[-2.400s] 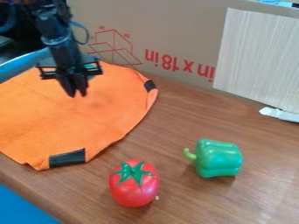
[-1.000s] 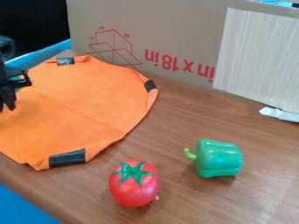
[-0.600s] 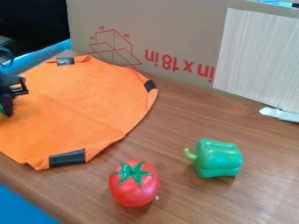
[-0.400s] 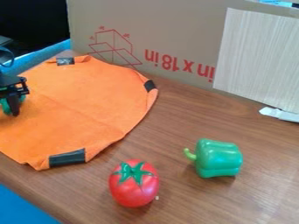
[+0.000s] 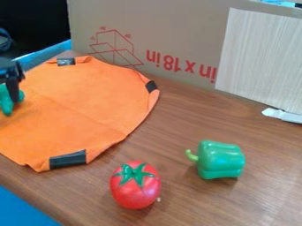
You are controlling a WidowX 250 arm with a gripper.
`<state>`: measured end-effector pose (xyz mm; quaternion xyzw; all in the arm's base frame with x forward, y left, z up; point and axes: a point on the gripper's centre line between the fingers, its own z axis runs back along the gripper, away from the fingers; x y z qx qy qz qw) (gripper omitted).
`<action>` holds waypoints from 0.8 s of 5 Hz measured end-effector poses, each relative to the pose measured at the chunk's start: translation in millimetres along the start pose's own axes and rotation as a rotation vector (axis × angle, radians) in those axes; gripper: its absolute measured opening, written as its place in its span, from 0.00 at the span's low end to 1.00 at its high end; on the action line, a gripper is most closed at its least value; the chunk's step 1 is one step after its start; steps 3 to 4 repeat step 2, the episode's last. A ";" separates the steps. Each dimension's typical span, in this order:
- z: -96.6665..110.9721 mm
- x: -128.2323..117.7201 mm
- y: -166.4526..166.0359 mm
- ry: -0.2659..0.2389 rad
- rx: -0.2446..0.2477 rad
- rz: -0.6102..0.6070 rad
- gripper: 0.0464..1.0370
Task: Moved the green figure from the right to the left
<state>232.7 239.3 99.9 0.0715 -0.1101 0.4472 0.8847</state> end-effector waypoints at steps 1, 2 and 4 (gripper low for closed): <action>30.5 3.6 -7.6 0.031 -0.009 0.025 0.96; 65.9 1.5 -21.0 0.050 -0.032 0.035 0.96; 65.9 1.5 -21.0 0.050 -0.032 0.035 0.96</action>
